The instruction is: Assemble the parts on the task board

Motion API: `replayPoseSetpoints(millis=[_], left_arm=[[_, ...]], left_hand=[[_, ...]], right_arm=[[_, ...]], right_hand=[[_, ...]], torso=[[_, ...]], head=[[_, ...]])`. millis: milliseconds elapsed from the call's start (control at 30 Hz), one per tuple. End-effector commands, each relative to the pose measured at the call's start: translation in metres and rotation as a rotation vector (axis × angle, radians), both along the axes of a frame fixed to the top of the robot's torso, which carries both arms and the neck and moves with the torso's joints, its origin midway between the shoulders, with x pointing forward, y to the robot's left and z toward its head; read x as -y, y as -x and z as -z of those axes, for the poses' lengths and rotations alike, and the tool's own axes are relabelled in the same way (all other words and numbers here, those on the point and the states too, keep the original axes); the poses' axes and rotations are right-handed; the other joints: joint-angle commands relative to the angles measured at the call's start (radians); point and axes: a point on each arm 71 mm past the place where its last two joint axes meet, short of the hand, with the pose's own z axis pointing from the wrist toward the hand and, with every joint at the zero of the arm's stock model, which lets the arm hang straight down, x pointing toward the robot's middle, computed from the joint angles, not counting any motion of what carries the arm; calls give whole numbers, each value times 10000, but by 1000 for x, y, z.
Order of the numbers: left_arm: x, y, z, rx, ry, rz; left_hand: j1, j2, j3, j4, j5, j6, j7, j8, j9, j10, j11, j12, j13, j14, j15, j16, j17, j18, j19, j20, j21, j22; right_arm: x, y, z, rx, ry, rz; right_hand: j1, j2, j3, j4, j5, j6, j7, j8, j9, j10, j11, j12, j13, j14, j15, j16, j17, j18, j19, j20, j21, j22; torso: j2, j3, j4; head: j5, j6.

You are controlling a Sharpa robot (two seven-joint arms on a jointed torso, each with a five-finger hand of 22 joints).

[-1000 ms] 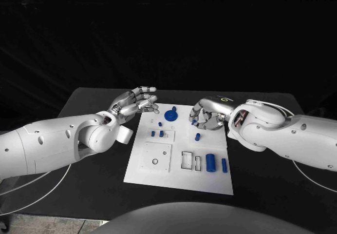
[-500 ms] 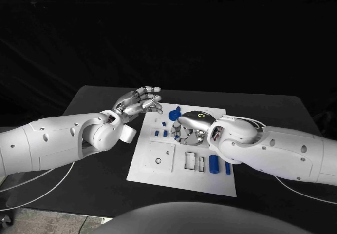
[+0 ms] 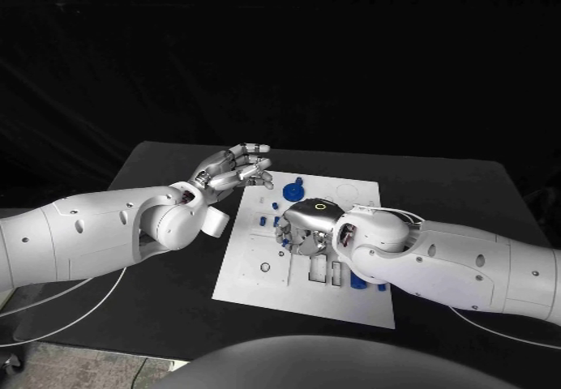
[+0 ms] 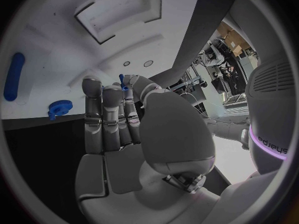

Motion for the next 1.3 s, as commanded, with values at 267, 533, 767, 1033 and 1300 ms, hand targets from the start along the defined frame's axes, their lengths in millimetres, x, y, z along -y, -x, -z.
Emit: replayPoseSetpoints(millis=[267, 533, 767, 1033, 1300], left_arm=[[2, 0, -1, 62, 8, 55], [1, -1, 0, 39, -18, 43], [1, -1, 0, 10, -37, 42], [0, -2, 1, -2, -64, 16], [1, -2, 1, -27, -56, 54]], left_hand=[[40, 64, -53, 35, 48, 11, 81, 75, -50, -18, 36, 95, -50, -84, -5, 27, -25, 52, 41, 2, -48, 18], [78, 119, -48, 49, 76, 75, 118, 111, -96, -25, 34, 128, -104, -87, -4, 52, -43, 50, 39, 1, -64, 31], [118, 155, -53, 57, 91, 182, 176, 147, -148, -35, 29, 163, -161, -95, -4, 76, -64, 49, 40, 0, -79, 47], [129, 161, -55, 56, 97, 198, 184, 148, -163, -36, 30, 172, -175, -97, -3, 82, -69, 49, 40, 1, -83, 50], [134, 162, -55, 55, 99, 199, 184, 147, -168, -37, 31, 174, -179, -97, -3, 84, -71, 48, 40, 1, -84, 51]], right_arm=[[-6, 1, 7, 114, 469, -243], [-7, 4, 11, -137, 408, -240], [-7, 9, 11, -301, 266, -257], [-6, 12, 11, -446, 204, -251], [-5, 10, 14, -515, 323, -145]], right_hand=[[161, 46, 8, -116, 48, -90, 34, -111, -21, 295, -242, 29, 33, 55, 7, 16, -42, -40, 0, -6, -31, 563], [167, 50, 14, -126, 41, -103, 41, -130, -27, 293, -237, 33, 38, 42, 12, 19, -33, -43, -10, -4, -27, 563], [183, 66, 24, -143, 44, -101, 43, -148, -31, 323, -243, 63, 57, 38, 13, 38, -8, -47, -14, -3, 9, 569], [194, 71, 29, -159, 56, -102, 44, -164, -36, 343, -248, 87, 72, 39, 10, 53, 8, -51, -11, -4, 49, 576], [194, 66, 30, -171, 68, -124, 50, -194, -46, 336, -242, 98, 85, 21, 11, 30, -28, -44, -33, -5, 13, 567]], torso=[[10, -1, -2], [10, -1, -2], [13, -2, 4], [-1, -1, -4], [9, -4, -7]], head=[[65, 2], [67, 2], [94, 2], [103, 2], [87, 2]])
